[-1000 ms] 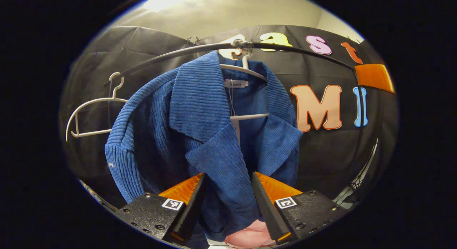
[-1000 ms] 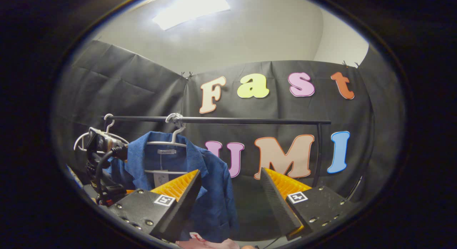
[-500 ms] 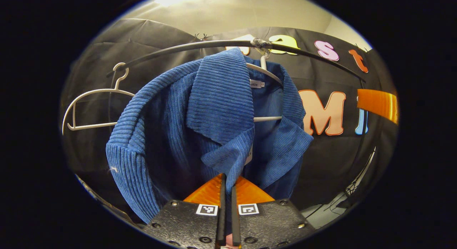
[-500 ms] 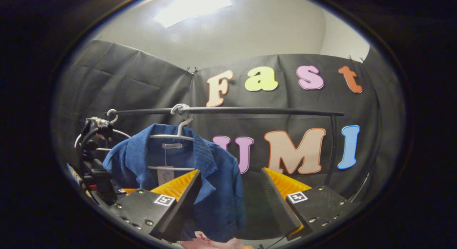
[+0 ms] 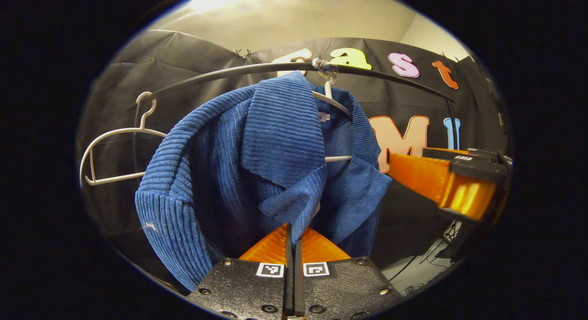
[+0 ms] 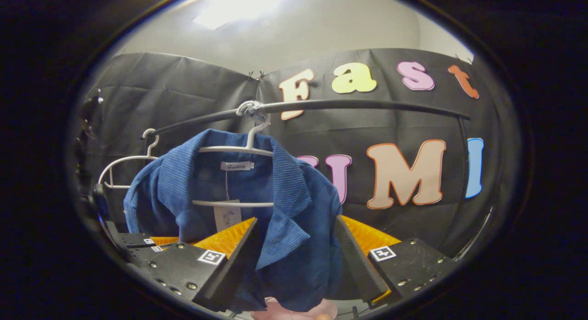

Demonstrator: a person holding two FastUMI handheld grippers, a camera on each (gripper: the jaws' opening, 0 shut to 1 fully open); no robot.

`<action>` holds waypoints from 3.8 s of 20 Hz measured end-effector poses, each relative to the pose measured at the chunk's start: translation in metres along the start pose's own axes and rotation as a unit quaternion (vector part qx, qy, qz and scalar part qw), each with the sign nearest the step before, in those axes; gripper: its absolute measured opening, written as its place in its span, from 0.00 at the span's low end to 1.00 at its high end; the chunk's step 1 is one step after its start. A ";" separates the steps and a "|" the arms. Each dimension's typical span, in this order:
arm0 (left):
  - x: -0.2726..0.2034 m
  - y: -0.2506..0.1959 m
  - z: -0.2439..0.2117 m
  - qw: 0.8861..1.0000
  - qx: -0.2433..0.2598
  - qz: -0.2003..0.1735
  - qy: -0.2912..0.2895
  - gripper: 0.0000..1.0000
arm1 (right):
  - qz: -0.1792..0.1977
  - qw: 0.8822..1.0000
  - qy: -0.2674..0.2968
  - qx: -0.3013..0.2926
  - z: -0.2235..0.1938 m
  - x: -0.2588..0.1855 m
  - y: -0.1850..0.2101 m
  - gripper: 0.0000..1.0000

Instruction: Grasp the clothes on the hanger with both hands and then place them into the laundry hamper below.

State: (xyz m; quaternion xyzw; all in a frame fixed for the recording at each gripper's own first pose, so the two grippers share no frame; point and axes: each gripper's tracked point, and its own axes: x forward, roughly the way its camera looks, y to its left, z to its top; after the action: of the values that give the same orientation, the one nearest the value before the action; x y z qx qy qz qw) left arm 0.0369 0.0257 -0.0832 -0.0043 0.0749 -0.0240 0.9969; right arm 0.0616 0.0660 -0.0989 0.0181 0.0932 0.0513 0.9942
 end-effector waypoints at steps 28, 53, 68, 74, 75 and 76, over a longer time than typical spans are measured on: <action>-0.065 0.060 0.103 0.995 -0.033 0.038 -0.084 0.02 | -0.100 0.991 0.092 0.013 -0.064 0.063 -0.047 0.17; -0.082 0.181 0.149 0.985 -0.061 0.131 -0.099 0.01 | -0.140 0.990 0.000 0.011 0.021 0.064 -0.098 0.17; -0.022 0.163 0.081 0.991 -0.098 0.044 -0.079 0.01 | -0.197 0.980 0.000 0.014 0.020 0.090 -0.147 0.16; -0.007 0.154 0.065 0.989 -0.122 0.023 -0.075 0.01 | -0.217 0.976 0.005 0.016 0.016 0.107 -0.167 0.17; -0.004 0.154 0.062 0.989 -0.128 0.023 -0.073 0.01 | -0.218 0.976 0.008 0.016 0.013 0.109 -0.169 0.17; -0.003 0.152 0.060 0.988 -0.134 0.022 -0.071 0.01 | -0.219 0.975 0.011 0.015 0.010 0.112 -0.171 0.17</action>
State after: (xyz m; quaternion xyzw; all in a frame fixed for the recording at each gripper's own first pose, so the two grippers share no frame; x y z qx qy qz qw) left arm 0.0501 0.1784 -0.0258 -0.1375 0.0070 0.0086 0.9904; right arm 0.1894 -0.0925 -0.1176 0.0118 0.1068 -0.1693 0.9797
